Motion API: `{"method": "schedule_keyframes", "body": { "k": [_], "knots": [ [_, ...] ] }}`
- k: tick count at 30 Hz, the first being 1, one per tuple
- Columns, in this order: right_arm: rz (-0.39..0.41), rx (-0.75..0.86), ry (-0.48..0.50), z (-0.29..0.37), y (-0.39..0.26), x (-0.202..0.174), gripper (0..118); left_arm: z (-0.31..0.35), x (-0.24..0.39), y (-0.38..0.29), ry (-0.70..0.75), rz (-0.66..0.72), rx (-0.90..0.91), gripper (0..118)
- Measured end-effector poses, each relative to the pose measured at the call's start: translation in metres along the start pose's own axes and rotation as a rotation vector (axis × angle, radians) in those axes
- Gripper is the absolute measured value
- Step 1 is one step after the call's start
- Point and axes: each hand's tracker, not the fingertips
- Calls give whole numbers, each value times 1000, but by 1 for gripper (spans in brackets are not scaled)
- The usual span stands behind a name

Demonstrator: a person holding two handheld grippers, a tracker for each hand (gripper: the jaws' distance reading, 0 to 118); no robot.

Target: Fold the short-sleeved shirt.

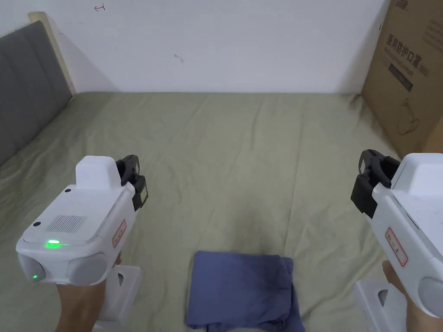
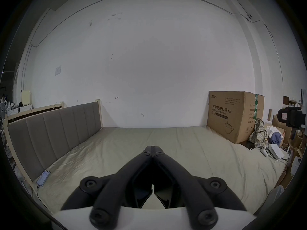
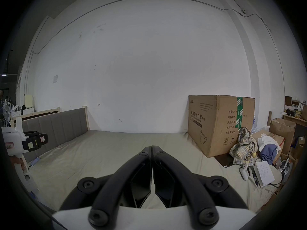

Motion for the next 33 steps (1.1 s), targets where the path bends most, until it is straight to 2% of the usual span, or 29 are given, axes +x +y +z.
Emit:
{"method": "schedule_keyframes", "body": {
  "k": [12, 22, 33],
  "knots": [
    [-2, -54, 32, -23, -26, -12, 0, -2, -8, -1, 1, 25, -8, 0],
    [36, -286, 113, -76, -136, -58, 0, 0, -12, -4, -3, 41, -21, 0],
    [104, -582, 154, -104, -257, -84, 0, -7, -15, -25, -9, 50, -85, 0]
  ]
}}
